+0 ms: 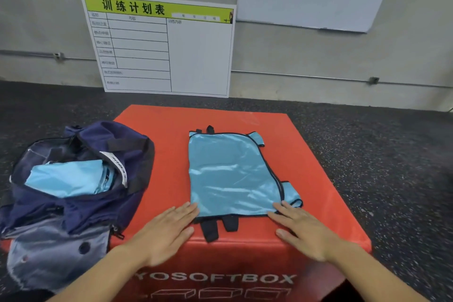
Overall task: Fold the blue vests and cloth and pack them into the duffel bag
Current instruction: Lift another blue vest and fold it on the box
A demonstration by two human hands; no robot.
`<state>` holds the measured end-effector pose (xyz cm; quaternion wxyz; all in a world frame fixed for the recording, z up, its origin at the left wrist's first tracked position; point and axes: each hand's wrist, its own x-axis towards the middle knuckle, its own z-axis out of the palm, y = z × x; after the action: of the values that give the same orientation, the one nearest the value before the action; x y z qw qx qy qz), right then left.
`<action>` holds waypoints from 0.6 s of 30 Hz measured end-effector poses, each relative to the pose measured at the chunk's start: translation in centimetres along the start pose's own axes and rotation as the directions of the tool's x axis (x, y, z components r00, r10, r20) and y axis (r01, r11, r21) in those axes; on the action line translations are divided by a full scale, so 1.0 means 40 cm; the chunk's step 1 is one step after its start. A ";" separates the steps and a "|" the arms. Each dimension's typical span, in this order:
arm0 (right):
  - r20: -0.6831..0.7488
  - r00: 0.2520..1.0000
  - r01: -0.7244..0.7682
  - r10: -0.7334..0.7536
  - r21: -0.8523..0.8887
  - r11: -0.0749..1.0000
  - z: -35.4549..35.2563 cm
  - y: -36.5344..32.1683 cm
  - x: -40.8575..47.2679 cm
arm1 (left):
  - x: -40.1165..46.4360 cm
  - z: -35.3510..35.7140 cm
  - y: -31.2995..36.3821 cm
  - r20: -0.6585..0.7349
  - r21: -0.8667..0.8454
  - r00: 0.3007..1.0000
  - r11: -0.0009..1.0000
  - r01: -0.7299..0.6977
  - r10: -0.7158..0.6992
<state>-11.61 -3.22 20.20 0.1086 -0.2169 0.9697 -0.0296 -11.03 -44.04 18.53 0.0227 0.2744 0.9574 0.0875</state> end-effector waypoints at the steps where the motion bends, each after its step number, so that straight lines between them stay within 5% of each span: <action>1: -0.008 1.000 -0.007 0.006 -0.018 1.000 -0.002 0.027 -0.014 | -0.007 -0.004 -0.007 0.034 -0.018 0.999 1.000 0.013 -0.012; 9: -0.114 0.993 0.010 -0.024 -0.121 0.993 -0.005 0.082 -0.023 | -0.055 -0.011 -0.028 -0.075 0.097 0.996 0.995 -0.036 0.043; 18: -0.083 0.991 0.090 -0.100 -0.122 0.988 -0.033 0.065 0.070 | 0.031 -0.001 -0.001 -0.027 0.037 0.998 0.998 -0.057 0.058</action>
<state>-15.45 -2.05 20.65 0.0508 -0.2675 0.9621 0.0131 -12.11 -43.42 18.58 0.0018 0.3011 0.9507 0.0748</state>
